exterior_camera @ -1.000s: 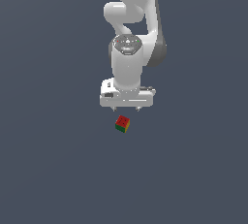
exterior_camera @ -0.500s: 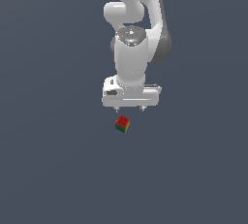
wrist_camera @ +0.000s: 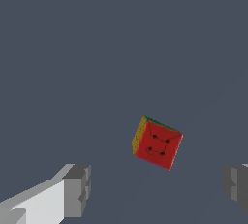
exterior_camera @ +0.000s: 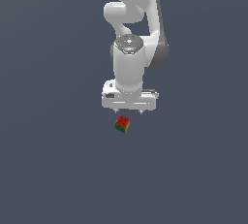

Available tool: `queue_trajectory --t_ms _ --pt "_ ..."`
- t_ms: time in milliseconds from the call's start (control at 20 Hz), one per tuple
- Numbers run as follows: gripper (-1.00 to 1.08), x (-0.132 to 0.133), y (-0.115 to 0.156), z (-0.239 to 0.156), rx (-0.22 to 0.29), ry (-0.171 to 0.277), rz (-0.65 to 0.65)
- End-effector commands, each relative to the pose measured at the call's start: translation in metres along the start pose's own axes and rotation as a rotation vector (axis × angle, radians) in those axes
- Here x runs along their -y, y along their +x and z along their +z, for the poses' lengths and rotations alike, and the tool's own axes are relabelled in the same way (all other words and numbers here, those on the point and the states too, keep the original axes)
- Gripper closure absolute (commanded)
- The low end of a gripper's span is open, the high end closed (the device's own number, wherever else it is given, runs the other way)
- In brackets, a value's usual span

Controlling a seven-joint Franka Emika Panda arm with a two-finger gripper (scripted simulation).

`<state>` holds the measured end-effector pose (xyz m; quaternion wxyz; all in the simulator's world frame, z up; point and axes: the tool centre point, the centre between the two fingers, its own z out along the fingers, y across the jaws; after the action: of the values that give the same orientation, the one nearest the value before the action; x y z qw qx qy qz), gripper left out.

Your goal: Pick up the object and move it to a goal position.

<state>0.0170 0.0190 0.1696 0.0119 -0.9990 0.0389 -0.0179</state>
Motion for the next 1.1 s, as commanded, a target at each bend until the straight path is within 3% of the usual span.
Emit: queue_trajectory --t_ms 0,600,1050 --pt "-0.92 -0.003 -0.001 0.010 0.005 -0.002 0.044" --pt "-0.92 -0.023 -0.013 0.068 0.025 -0.022 0.314" --pt "-0.92 -0.029 -0.017 0.085 0.029 -0.032 0.392"
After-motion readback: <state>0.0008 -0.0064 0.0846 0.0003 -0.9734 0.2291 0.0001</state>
